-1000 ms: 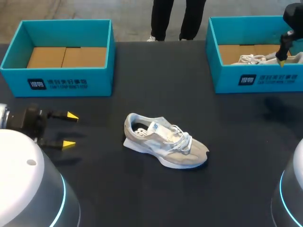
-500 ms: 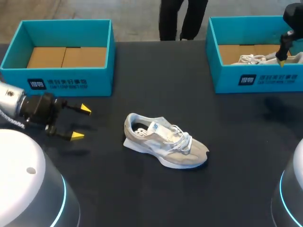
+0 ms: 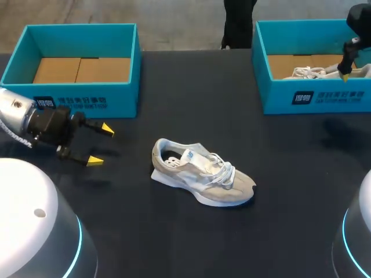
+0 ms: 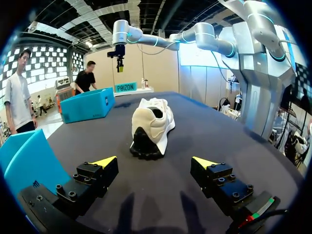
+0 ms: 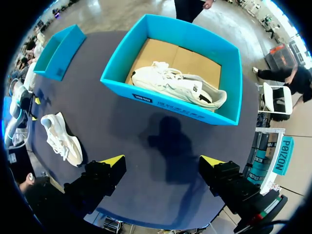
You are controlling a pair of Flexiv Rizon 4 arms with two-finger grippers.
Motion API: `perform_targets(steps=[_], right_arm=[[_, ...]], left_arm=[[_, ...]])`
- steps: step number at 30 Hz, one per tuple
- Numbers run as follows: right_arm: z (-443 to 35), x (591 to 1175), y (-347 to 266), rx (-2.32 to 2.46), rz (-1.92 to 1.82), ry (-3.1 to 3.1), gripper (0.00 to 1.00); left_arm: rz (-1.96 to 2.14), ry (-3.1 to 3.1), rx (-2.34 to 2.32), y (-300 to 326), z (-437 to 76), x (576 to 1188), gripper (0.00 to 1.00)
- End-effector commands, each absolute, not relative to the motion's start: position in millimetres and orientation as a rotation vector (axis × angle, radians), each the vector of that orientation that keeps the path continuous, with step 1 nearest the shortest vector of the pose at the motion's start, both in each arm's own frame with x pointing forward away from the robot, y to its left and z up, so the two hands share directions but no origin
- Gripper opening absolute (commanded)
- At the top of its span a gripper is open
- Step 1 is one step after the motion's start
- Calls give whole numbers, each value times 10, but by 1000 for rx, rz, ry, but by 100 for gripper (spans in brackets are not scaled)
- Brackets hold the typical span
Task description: Take the shoe out of the shoebox, open the shoe tongue, remove and reinsert the insole, then place the shoe into the shoebox
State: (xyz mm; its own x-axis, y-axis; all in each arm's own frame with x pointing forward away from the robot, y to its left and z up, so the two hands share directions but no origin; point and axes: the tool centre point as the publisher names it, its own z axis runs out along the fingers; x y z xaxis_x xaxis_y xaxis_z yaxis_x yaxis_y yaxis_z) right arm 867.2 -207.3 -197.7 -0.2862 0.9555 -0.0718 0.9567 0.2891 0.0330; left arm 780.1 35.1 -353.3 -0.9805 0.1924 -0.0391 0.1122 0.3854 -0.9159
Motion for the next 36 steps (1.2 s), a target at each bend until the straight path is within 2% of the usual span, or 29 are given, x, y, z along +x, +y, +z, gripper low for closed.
perform_targets(steps=[1, 14, 21, 36], right_arm=[[-1981, 8674, -2071, 1829, -28, 2457, 100], [-1981, 8674, -2071, 1829, -28, 2457, 100], [-1981, 8674, -2071, 1829, -28, 2457, 100], [-1981, 8674, -2071, 1829, -28, 2457, 100]], left_arm=[[1677, -2554, -282, 353, -3533, 7796, 100], [1677, -2554, -282, 353, -3533, 7796, 100], [1669, -2542, -320, 370, -3576, 7985, 100], [1607, -2488, -458, -25, -3758, 8106, 100]])
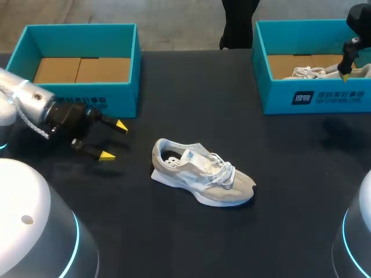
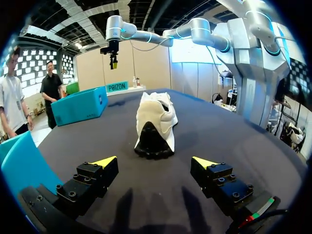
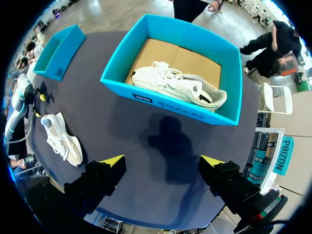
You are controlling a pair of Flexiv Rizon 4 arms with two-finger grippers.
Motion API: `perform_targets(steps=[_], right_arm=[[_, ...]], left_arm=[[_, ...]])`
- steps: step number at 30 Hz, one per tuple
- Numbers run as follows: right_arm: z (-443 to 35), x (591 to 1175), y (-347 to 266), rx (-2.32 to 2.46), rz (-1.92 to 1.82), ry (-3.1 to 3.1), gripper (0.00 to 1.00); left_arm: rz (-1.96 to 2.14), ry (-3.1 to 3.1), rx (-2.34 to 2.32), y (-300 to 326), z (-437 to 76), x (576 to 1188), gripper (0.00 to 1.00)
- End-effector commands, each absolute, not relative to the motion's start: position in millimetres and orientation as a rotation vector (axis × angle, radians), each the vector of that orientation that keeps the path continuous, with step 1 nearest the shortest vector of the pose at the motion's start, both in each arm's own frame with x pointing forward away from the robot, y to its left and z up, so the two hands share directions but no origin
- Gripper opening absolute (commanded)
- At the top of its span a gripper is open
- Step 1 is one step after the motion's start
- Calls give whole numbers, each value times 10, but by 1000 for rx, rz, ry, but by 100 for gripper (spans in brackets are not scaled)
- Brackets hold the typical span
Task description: Take the shoe out of the shoebox, open the shoe tongue, remove and reinsert the insole, then place the shoe into the shoebox
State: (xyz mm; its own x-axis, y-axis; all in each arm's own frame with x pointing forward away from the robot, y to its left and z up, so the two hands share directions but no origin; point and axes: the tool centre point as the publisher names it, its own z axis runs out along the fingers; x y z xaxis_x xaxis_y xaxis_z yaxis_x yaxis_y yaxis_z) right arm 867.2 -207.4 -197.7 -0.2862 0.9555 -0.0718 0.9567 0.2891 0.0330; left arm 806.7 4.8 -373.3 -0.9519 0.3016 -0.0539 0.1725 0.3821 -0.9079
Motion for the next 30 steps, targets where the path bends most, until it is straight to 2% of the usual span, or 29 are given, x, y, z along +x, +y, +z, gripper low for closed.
perform_targets(steps=[1, 30], right_arm=[[-1981, 8674, -2071, 1829, -28, 2457, 100], [-1981, 8674, -2071, 1829, -28, 2457, 100]], left_arm=[[1604, -2488, -458, -36, -3760, 8095, 100], [1545, -2489, -410, -868, -3945, 7917, 100]])
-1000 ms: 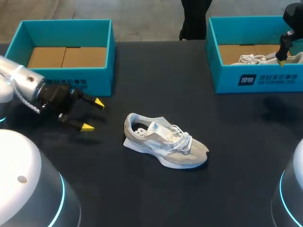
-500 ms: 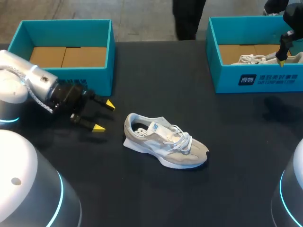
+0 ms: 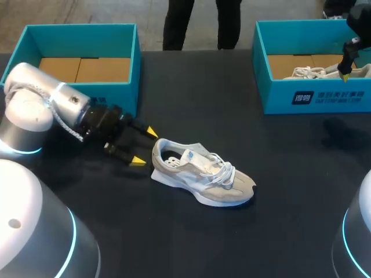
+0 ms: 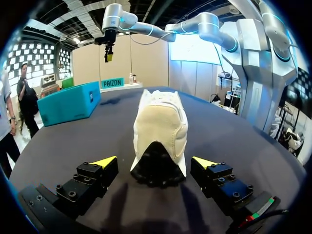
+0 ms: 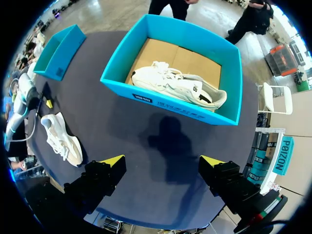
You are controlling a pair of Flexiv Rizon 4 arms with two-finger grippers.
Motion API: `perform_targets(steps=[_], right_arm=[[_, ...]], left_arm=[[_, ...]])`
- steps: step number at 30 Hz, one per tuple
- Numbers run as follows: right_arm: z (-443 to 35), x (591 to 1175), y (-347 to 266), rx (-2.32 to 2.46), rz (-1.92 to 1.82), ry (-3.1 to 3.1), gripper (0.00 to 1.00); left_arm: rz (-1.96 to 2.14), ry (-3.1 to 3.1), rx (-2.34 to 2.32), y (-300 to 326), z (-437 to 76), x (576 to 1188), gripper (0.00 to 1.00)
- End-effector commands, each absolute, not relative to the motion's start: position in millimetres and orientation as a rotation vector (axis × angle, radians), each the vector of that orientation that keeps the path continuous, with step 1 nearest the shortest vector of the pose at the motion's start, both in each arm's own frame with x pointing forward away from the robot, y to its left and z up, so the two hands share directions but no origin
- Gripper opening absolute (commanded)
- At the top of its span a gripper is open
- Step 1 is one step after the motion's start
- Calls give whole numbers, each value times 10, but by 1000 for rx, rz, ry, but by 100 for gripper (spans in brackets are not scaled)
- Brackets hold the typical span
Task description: Take the shoe out of the shoebox, open the shoe tongue, remove and reinsert the insole, then place the shoe into the shoebox
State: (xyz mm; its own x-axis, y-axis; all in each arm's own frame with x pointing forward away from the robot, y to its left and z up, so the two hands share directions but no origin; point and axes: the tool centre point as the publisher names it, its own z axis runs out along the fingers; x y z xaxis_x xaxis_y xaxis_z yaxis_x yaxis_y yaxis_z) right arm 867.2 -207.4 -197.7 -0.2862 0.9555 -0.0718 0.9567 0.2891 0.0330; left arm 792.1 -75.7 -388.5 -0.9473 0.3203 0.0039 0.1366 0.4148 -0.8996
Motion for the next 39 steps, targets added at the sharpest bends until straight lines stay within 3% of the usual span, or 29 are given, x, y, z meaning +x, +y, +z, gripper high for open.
perform_targets(steps=[1, 39], right_arm=[[-1981, 8674, -2071, 1829, -28, 2457, 100], [-1981, 8674, -2071, 1829, -28, 2457, 100]], left_arm=[[1544, -2488, -410, -892, -3950, 7905, 100], [1522, -2439, -406, -1224, -4218, 7672, 100]])
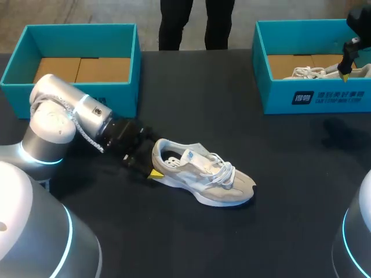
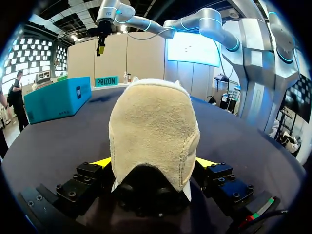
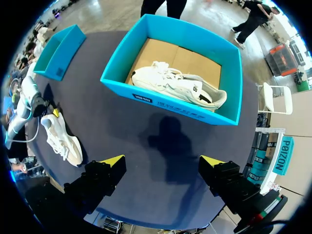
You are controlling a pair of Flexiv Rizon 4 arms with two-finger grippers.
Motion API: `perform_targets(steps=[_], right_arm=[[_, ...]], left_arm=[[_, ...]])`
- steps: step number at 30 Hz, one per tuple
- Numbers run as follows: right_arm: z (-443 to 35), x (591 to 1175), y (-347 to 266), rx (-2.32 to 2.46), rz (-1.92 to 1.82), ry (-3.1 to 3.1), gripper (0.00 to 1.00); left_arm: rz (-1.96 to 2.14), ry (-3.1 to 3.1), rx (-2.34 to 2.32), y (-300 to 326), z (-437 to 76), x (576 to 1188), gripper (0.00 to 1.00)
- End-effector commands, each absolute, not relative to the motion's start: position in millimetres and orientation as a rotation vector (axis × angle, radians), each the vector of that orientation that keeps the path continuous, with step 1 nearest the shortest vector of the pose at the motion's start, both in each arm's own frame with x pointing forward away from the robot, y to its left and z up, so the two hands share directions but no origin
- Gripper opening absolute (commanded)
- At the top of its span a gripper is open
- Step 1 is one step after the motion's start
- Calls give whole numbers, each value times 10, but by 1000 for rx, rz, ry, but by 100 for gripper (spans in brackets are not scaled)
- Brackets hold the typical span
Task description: Take the shoe out of the shoebox, open the shoe tongue, remove and reinsert the insole, then place the shoe into the shoebox
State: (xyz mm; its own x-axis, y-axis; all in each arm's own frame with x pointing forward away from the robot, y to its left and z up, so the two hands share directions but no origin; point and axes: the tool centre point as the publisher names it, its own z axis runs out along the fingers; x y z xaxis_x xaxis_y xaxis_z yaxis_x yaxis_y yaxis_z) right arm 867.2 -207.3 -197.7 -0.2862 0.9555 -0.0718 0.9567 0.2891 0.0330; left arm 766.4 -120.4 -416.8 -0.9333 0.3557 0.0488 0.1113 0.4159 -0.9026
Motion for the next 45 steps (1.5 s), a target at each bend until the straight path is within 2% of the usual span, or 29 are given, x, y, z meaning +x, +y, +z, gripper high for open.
perform_targets(steps=[1, 5, 7, 8, 9, 10, 11, 12, 13, 14, 27, 45], right_arm=[[-1981, 8674, -2071, 1829, -28, 2457, 100], [-1981, 8674, -2071, 1829, -28, 2457, 100], [-1981, 8674, -2071, 1829, -28, 2457, 100], [-1981, 8674, -2071, 1829, -28, 2457, 100], [-1981, 8674, -2071, 1829, -28, 2457, 100], [-1981, 8674, -2071, 1829, -28, 2457, 100], [-1981, 8674, -2071, 1829, -28, 2457, 100], [-1981, 8674, -2071, 1829, -28, 2457, 100], [-1981, 8674, -2071, 1829, -28, 2457, 100], [-1981, 8674, -2071, 1829, -28, 2457, 100], [-1981, 8674, -2071, 1829, -28, 2457, 100], [-1981, 8674, -2071, 1829, -28, 2457, 100]], left_arm=[[1520, -2442, -402, -1221, -4226, 7673, 100], [1519, -2445, -396, -1215, -4242, 7678, 100], [1516, -2446, -396, -1223, -4262, 7677, 95], [1515, -2445, -396, -1226, -4269, 7675, 83], [1513, -2445, -396, -1230, -4276, 7672, 55], [1511, -2444, -398, -1232, -4279, 7669, 49], [1510, -2443, -401, -1235, -4279, 7662, 37], [1510, -2442, -402, -1236, -4277, 7657, 16], [1511, -2442, -404, -1236, -4274, 7654, 4], [1508, -2442, -408, -1236, -4273, 7650, 0], [1536, -2461, -348, -1089, -4179, 7580, 0], [1708, -2585, -29, -883, -4105, 7501, 0]])
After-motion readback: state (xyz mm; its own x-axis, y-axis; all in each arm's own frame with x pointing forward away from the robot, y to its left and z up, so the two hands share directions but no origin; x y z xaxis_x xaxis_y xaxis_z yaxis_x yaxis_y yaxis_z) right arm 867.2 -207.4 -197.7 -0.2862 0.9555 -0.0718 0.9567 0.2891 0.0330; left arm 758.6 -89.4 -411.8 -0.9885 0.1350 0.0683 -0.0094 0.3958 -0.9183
